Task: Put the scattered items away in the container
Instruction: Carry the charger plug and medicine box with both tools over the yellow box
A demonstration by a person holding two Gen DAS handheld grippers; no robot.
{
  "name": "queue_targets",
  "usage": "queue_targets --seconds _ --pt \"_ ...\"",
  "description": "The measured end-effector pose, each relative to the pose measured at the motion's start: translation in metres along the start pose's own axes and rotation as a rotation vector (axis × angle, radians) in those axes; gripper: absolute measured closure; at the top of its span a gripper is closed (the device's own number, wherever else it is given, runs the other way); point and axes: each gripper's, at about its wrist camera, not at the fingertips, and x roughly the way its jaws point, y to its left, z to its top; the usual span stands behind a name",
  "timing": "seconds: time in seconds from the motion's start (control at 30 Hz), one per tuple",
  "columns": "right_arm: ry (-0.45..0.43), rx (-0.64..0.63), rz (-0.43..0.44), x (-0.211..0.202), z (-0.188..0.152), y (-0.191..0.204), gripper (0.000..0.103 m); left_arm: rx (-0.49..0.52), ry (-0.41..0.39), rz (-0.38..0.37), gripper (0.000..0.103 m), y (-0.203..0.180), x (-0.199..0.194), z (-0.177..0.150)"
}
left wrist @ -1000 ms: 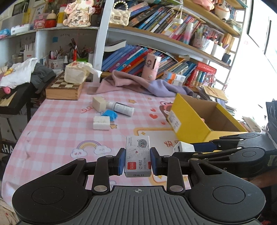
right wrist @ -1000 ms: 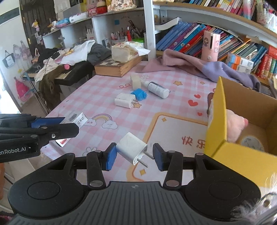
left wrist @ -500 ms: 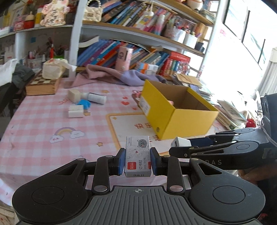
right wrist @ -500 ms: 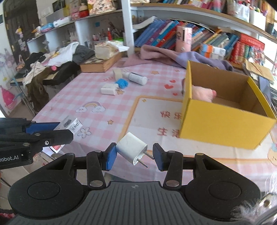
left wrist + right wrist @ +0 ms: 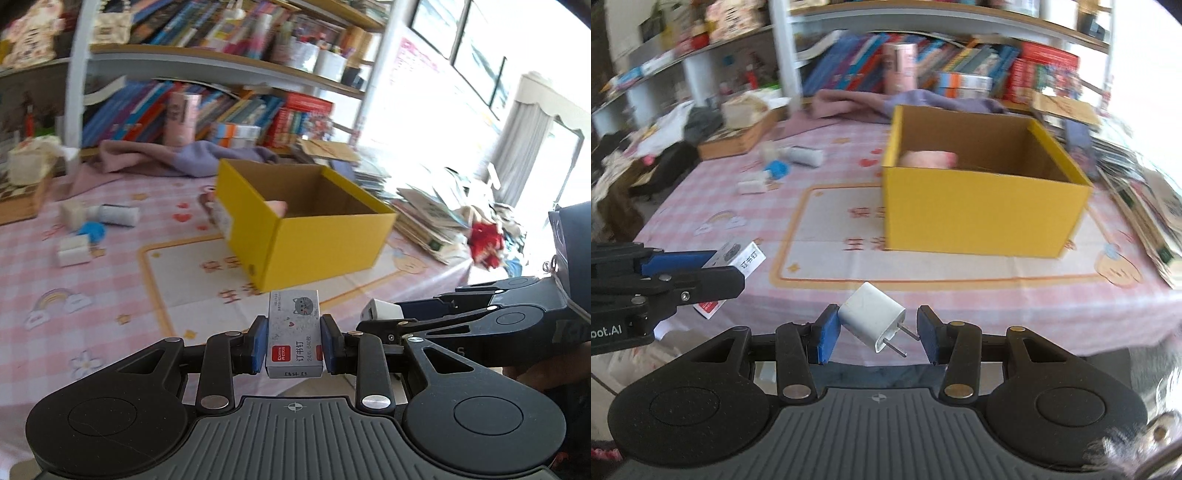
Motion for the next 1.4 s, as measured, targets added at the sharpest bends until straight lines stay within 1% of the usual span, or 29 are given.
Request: queue_targets --seconds 0.17,0.33,0.47,0.8,1.1,1.17,1.4 --pt "-0.001 0.032 -0.05 -0.013 -0.01 -0.016 0.06 0.028 0.018 -0.069 0.075 -0.017 0.016 0.004" --pt "-0.005 0.104 -0.105 -0.025 -0.021 -0.04 0.06 0.072 0.043 -0.129 0.075 -0.037 0.031 0.006" --pt "-0.013 0.135 -0.126 -0.031 -0.024 -0.053 0.06 0.084 0.046 -0.144 0.075 -0.047 0.037 0.008" --pt "-0.014 0.136 -0.141 -0.028 -0.022 -0.073 0.06 0.11 0.059 -0.162 0.075 -0.063 0.061 0.02" --pt "-0.008 0.143 -0.146 -0.01 -0.008 -0.099 0.06 0.126 0.068 -0.179 0.075 -0.069 0.092 0.037" --pt "-0.017 0.141 -0.14 -0.005 -0.001 -0.107 0.06 0.129 0.063 -0.182 0.075 -0.07 0.101 0.042" --pt "-0.079 0.119 -0.096 0.011 0.039 -0.136 0.06 0.154 0.008 -0.162 0.075 -0.073 0.126 0.075"
